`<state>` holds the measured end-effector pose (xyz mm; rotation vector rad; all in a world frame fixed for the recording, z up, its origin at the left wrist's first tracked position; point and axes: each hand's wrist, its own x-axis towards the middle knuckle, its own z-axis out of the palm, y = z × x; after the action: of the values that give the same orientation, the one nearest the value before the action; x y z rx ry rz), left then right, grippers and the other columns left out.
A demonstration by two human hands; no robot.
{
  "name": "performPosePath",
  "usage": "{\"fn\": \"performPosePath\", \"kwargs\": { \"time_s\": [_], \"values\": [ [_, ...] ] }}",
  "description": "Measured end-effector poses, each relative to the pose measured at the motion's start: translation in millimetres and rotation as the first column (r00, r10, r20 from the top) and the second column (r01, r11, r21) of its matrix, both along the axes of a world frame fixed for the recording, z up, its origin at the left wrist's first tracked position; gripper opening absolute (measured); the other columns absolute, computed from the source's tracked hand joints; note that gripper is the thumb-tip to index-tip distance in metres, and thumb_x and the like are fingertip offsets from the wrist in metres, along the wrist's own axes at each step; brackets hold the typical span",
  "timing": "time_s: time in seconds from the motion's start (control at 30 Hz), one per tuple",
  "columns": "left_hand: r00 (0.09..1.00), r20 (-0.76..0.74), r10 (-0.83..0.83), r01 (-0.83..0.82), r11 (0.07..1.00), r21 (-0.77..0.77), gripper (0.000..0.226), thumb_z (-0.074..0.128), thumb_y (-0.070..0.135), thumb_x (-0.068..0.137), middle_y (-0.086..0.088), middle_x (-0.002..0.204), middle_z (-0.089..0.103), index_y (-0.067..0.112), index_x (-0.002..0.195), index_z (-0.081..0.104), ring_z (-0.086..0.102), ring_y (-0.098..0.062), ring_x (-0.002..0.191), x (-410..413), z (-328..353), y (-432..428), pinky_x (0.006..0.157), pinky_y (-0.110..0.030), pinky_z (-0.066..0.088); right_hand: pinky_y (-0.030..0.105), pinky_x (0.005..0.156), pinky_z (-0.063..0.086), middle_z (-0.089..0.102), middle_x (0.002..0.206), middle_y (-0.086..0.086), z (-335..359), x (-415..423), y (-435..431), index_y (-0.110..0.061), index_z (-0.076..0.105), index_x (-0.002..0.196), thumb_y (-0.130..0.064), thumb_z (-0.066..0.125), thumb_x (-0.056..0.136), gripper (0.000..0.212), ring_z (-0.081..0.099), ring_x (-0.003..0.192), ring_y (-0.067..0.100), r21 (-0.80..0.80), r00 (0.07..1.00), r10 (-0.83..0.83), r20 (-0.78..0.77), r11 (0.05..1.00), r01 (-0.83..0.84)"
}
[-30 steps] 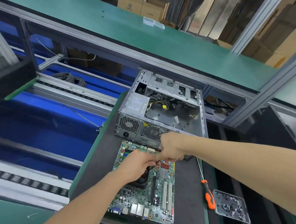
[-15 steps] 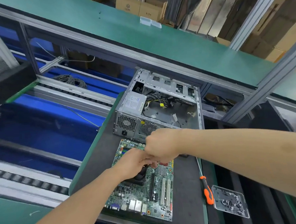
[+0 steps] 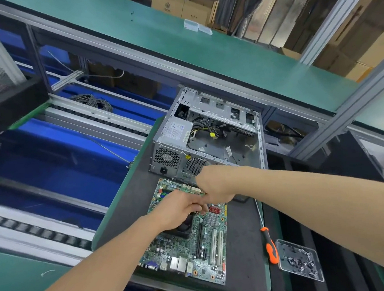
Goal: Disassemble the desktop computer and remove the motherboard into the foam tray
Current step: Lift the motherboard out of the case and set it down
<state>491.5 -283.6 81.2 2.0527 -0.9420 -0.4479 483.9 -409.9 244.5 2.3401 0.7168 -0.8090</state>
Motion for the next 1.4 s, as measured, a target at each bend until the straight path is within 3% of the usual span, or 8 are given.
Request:
{"fn": "performPosePath", "kwargs": {
  "time_s": [0.3,0.47,0.57,0.67,0.93,1.13,1.27,1.4],
  "values": [
    [1.000,-0.015,0.016,-0.016,0.999,0.031,0.023,0.057,0.025,0.104,0.018,0.099,0.077,0.033,0.099,0.078,0.068,0.000,0.098,-1,-2,-1,0.095,-0.028,0.050,0.033,0.061,0.047,0.071,0.092,0.004,-1,-3,-9,-0.017,0.067,0.118,-0.011,0.061,0.096,0.023,0.063,0.076,0.025,-0.018,0.826,0.564,-0.010,0.826,-0.564],
    [0.999,-0.002,0.051,-0.051,0.999,-0.006,0.023,0.058,0.022,0.104,0.009,0.100,0.079,0.023,0.100,0.081,0.070,-0.007,0.092,-2,-2,-2,0.090,-0.027,0.053,0.036,0.060,0.060,0.072,0.080,0.009,10,-4,0,-0.008,0.071,0.094,-0.064,0.063,0.091,0.057,0.068,0.068,0.028,0.115,0.978,-0.210,0.021,0.972,0.206],
    [0.999,0.016,0.047,-0.046,0.999,-0.024,0.023,0.058,0.019,0.104,0.011,0.099,0.078,0.022,0.099,0.080,0.066,0.001,0.091,-4,1,-3,0.087,-0.019,0.048,0.024,0.046,0.053,0.072,0.069,0.014,14,3,3,0.006,0.065,0.094,-0.064,0.041,0.103,0.075,0.061,0.047,0.021,0.074,0.629,-0.763,-0.153,0.625,0.777],
    [0.999,0.013,0.042,-0.042,0.999,-0.009,0.024,0.057,0.021,0.105,0.010,0.101,0.079,0.023,0.100,0.081,0.069,-0.005,0.094,-4,0,-3,0.088,-0.022,0.051,0.018,0.036,0.036,0.065,0.091,0.013,7,5,10,0.002,0.059,0.125,-0.036,0.038,0.112,0.045,0.043,0.049,0.012,-0.068,0.429,-0.854,-0.294,0.466,0.882],
    [0.999,0.005,0.033,-0.033,0.999,-0.033,0.020,0.058,0.026,0.104,0.017,0.101,0.077,0.032,0.109,0.076,0.065,0.011,0.081,-1,-2,-1,0.079,-0.022,0.053,0.027,0.050,0.044,0.063,0.058,0.000,4,6,-6,-0.011,0.063,0.070,-0.040,0.048,0.105,0.048,0.061,0.059,0.025,0.017,0.988,-0.128,-0.081,0.991,0.130],
    [1.000,0.019,0.017,-0.018,0.999,0.036,0.022,0.056,0.027,0.105,0.014,0.104,0.078,0.029,0.106,0.078,0.067,0.003,0.097,-2,0,-2,0.090,-0.023,0.051,0.031,0.054,0.039,0.045,0.065,-0.001,-1,-4,-12,-0.014,0.069,0.102,-0.006,0.062,0.092,0.015,0.046,0.057,0.023,-0.048,0.831,0.555,-0.025,0.830,-0.556],
    [0.997,0.061,0.037,-0.039,0.999,0.035,0.024,0.057,0.022,0.104,0.011,0.097,0.079,0.025,0.099,0.081,0.065,0.000,0.087,-3,-1,-2,0.079,-0.016,0.047,0.027,0.048,0.034,0.036,0.062,-0.002,-1,-12,-8,-0.014,0.060,0.085,-0.020,0.062,0.095,0.011,0.039,0.051,0.017,0.024,0.934,0.356,0.017,0.934,-0.357],
    [0.999,0.016,0.047,-0.047,0.999,-0.016,0.023,0.055,0.008,0.104,-0.002,0.098,0.079,0.010,0.105,0.078,0.071,-0.009,0.089,-5,-3,-4,0.089,-0.024,0.054,0.023,0.041,0.042,0.063,0.058,0.008,5,-3,1,-0.010,0.051,0.068,-0.054,0.050,0.101,0.055,0.055,0.041,0.020,0.164,0.894,-0.447,-0.035,0.880,0.447]
  ]
}}
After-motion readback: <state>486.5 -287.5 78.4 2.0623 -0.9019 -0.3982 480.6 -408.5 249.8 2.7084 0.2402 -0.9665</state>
